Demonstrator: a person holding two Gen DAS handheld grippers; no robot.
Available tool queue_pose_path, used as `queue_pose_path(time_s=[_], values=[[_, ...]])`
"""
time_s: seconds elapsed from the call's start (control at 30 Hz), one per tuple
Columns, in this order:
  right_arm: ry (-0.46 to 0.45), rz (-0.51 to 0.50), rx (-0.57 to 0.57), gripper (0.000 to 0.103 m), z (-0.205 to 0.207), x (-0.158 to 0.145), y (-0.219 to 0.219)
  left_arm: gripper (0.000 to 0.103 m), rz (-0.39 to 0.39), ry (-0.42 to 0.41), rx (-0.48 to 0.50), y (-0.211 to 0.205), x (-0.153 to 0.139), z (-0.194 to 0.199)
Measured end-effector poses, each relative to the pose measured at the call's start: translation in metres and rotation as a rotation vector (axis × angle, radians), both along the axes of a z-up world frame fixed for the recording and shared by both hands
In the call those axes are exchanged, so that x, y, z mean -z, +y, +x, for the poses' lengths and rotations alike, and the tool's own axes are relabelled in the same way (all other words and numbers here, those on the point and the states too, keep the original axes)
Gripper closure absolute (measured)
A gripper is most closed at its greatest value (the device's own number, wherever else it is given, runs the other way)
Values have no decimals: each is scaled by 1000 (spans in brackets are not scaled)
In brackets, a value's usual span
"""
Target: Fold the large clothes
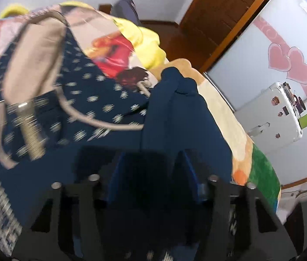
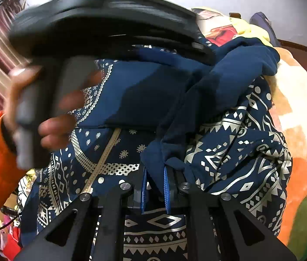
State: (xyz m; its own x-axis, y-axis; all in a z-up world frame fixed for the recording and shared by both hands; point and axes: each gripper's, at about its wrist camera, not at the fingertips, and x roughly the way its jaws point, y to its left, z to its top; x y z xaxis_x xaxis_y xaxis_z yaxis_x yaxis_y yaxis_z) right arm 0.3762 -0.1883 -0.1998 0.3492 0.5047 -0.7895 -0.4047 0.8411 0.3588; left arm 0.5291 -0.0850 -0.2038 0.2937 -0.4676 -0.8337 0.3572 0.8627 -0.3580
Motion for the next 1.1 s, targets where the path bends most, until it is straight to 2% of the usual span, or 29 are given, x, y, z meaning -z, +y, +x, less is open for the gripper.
queue_pose_path(time_s=[0.03, 0.1, 0.17, 0.3, 0.47, 0.63, 0.77, 0.9, 1.07, 1.1], values=[[2, 5, -1, 94, 0, 0, -1, 61, -3, 8, 5, -4, 3, 5], [10, 21, 0, 94, 1, 1, -3, 85, -9, 20, 12, -13, 9, 14], [24, 45, 6, 94, 3, 3, -6, 100, 23, 20, 0, -19, 15, 21], [49, 84, 24, 94, 7, 5, -13, 101, 88, -59, -28, -19, 3, 14], [47, 62, 26, 94, 8, 2, -12, 101, 103, -220, -103, 19, -53, -19], [-28, -19, 36, 94, 2, -20, 0, 101, 183, -370, -220, 73, -102, -68], [-71, -12, 25, 94, 0, -38, 5, 101, 278, -468, -308, 110, -114, -123], [-71, -25, -7, 94, 2, -42, 11, 101, 330, -448, -355, 134, -89, -160], [-23, -65, -77, 94, -7, -34, 9, 100, 399, -296, -393, 150, -21, -172], [-9, -81, -83, 94, -10, -29, 3, 100, 434, -275, -405, 151, -8, -173]])
